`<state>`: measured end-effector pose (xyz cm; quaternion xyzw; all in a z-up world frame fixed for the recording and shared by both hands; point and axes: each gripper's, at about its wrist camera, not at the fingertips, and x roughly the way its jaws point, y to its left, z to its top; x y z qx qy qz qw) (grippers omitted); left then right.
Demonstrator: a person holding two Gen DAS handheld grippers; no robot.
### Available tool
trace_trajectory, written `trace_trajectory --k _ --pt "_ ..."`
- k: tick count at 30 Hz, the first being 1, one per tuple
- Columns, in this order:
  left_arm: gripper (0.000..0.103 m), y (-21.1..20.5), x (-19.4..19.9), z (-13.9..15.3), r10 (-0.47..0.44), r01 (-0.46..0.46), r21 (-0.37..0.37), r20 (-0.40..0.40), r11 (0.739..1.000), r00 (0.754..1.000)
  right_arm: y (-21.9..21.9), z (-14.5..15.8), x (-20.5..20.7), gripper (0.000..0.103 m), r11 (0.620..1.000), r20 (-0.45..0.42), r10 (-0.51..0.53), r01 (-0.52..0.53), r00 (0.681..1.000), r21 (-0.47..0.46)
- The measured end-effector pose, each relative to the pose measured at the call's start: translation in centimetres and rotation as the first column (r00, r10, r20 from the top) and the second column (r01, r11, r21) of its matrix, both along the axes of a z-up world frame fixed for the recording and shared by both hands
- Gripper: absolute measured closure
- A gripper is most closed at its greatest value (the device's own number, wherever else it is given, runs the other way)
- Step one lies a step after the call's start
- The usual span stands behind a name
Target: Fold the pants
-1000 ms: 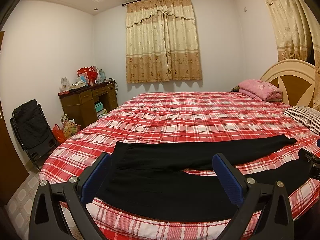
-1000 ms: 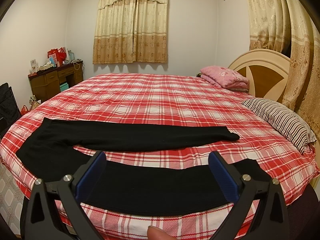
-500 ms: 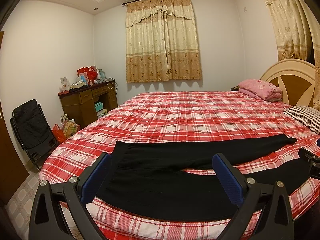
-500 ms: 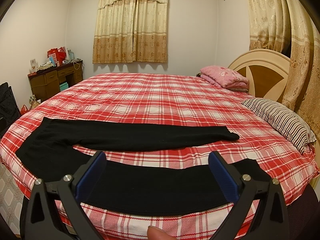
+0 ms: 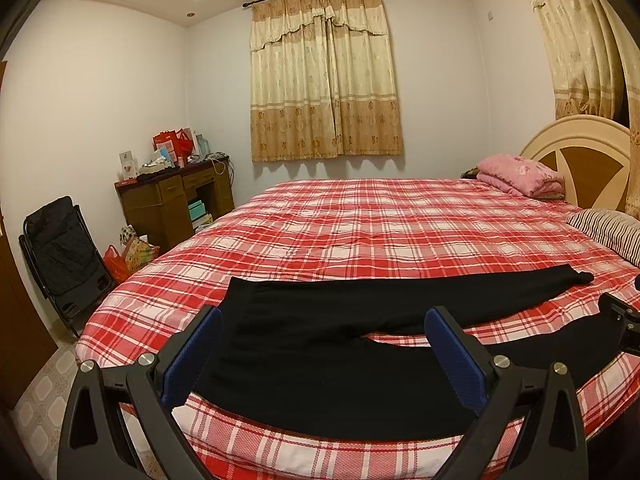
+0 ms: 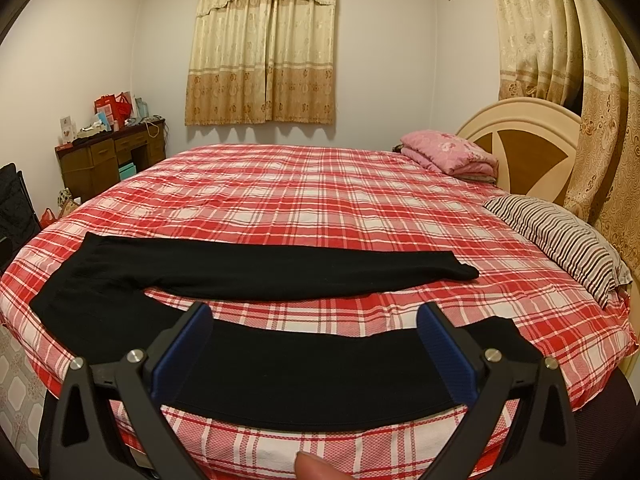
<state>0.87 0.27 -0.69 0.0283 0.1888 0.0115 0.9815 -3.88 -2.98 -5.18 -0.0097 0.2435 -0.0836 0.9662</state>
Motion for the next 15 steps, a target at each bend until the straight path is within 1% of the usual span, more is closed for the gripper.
trace_trajectory --k 3,5,8,10,13,15 --pt "0.001 0.5 0.8 -0.5 -0.002 0.002 0.007 -0.005 1.000 1.000 0.0 0.0 0.0 0.000 1.000 -0.001 -0.001 0.001 1.000 0.000" --pt "0.001 1.7 2.1 -1.0 0.030 -0.030 0.020 -0.018 0.999 0.999 -0.2 -0.2 0.1 0.000 1.000 -0.002 0.001 -0.001 1.000 0.001" --pt "0.001 5.2 5.4 -2.0 0.099 -0.098 0.035 -0.030 0.995 0.995 -0.6 -0.5 0.3 0.000 1.000 0.000 0.009 -0.009 1.000 -0.001" --pt "0.001 8.1 8.2 -2.9 0.140 -0.137 0.044 -0.055 0.990 0.989 -0.8 -0.8 0.5 0.000 1.000 0.001 0.019 -0.019 1.000 -0.003" --pt "0.001 11.8 12.3 -4.4 0.181 -0.177 0.052 -0.104 0.983 0.978 -1.9 -1.8 1.2 0.000 0.999 -0.004 0.037 -0.037 0.999 0.024" --pt "0.001 14.3 15.3 -5.5 0.177 -0.172 0.045 -0.142 0.984 0.974 -2.7 -2.5 1.8 0.000 0.999 -0.011 0.030 -0.029 0.999 0.038"
